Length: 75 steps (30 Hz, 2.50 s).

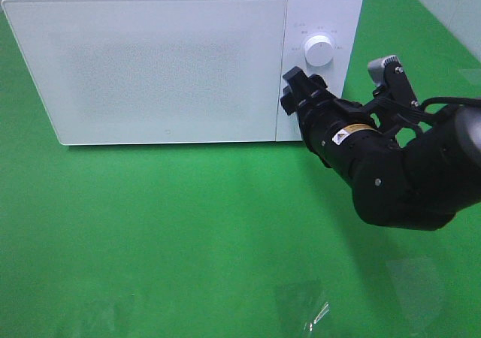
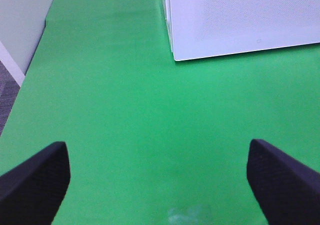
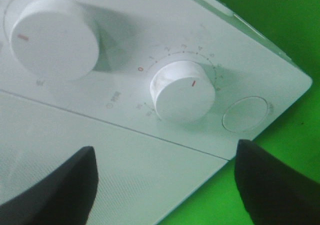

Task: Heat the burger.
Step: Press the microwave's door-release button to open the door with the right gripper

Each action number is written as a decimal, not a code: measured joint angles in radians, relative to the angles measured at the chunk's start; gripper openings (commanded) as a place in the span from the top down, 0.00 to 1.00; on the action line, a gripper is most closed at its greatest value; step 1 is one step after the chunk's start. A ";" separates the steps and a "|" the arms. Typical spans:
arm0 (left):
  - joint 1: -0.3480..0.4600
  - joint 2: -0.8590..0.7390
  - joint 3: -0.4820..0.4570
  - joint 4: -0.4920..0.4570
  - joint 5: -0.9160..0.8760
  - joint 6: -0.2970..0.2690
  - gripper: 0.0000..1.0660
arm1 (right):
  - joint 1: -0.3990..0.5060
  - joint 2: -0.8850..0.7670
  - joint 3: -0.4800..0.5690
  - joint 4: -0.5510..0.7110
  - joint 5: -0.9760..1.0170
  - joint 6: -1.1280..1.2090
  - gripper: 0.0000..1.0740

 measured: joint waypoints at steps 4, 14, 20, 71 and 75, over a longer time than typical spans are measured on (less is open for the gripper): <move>0.000 0.000 0.000 0.000 0.000 0.000 0.17 | -0.002 -0.086 0.046 -0.004 0.061 -0.194 0.31; 0.000 0.000 0.000 0.000 0.000 0.000 0.17 | -0.006 -0.284 0.059 -0.006 0.288 -0.691 0.31; 0.000 0.000 0.000 0.000 0.000 0.000 0.17 | -0.029 -0.370 0.059 -0.056 0.444 -0.821 0.31; 0.000 0.000 0.000 0.000 0.000 0.000 0.17 | -0.341 -1.544 0.060 -0.512 1.953 -0.718 0.31; 0.000 0.000 0.000 0.000 0.000 0.000 0.17 | -0.400 -1.619 0.083 -0.514 1.952 -0.716 0.31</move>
